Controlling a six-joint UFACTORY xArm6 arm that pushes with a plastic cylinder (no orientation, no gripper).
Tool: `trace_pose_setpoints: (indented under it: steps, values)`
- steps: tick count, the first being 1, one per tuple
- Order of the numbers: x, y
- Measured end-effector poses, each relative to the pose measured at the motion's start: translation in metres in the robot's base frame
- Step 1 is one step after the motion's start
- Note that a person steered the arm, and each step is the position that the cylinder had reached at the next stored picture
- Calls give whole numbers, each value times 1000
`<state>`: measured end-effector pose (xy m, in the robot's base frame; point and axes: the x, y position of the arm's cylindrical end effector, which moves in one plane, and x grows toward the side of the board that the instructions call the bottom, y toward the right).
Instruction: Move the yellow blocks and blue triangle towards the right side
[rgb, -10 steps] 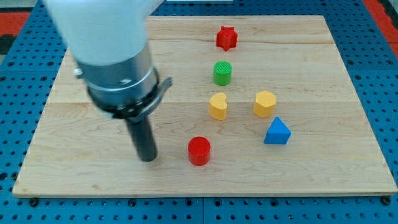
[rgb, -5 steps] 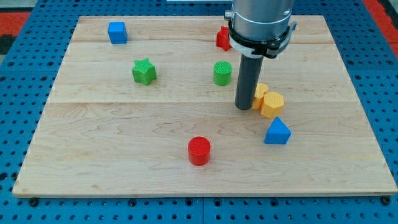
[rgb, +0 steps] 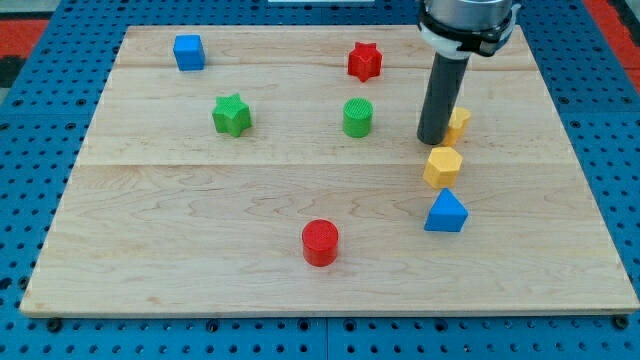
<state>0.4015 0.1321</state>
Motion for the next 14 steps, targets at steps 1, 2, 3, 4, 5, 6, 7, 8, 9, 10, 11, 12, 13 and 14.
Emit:
trace_pose_setpoints:
  steps: [1,2,3,4,5,6,7,8,9,10,11,12,13,14]
  values:
    - [6,-5]
    - [34,-13]
    - [38,13]
    - [39,-4]
    - [50,-46]
    - [86,-44]
    - [107,-29]
    - [123,4]
    - [143,14]
    - [164,-11]
    - [186,-61]
    - [188,-97]
    - [162,-102]
    - [104,-100]
